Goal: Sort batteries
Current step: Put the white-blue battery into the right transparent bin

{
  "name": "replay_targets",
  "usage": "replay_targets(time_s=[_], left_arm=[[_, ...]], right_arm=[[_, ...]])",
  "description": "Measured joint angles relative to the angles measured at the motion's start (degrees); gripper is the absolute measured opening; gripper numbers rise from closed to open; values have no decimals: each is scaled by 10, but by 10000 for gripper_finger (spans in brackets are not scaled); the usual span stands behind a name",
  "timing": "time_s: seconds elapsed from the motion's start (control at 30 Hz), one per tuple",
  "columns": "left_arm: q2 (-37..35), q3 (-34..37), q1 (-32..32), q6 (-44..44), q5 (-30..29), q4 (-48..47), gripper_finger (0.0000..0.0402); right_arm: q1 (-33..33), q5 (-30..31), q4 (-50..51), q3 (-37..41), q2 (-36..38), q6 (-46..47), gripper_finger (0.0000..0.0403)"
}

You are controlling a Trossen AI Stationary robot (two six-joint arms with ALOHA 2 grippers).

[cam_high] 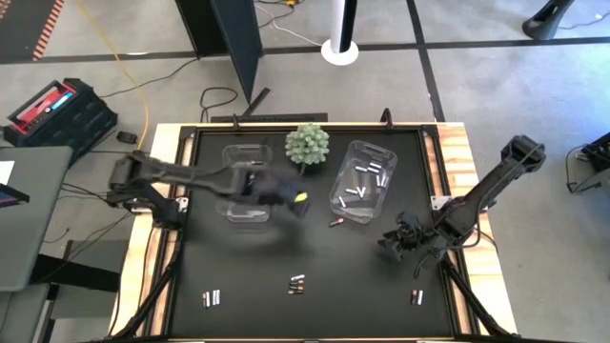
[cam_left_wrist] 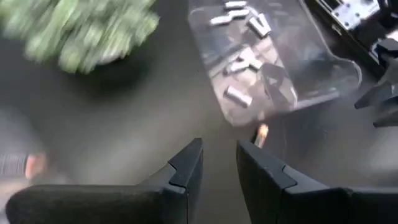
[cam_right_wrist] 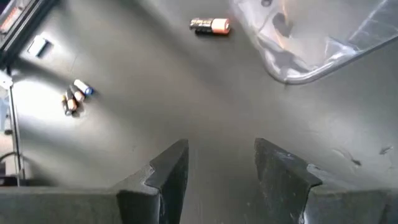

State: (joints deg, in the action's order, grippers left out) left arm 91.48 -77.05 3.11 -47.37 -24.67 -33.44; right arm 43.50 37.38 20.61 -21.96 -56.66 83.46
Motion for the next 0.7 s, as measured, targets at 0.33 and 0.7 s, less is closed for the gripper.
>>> replay_targets(time_s=[0.33,0.7], left_arm=[[-54,53,236,-432,-149,-215,91],[2,52,436,-827,-62,-357,91]], right_arm=[[32,-1,4,0,0,-2,201],[65,-1,10,0,0,-1,201]])
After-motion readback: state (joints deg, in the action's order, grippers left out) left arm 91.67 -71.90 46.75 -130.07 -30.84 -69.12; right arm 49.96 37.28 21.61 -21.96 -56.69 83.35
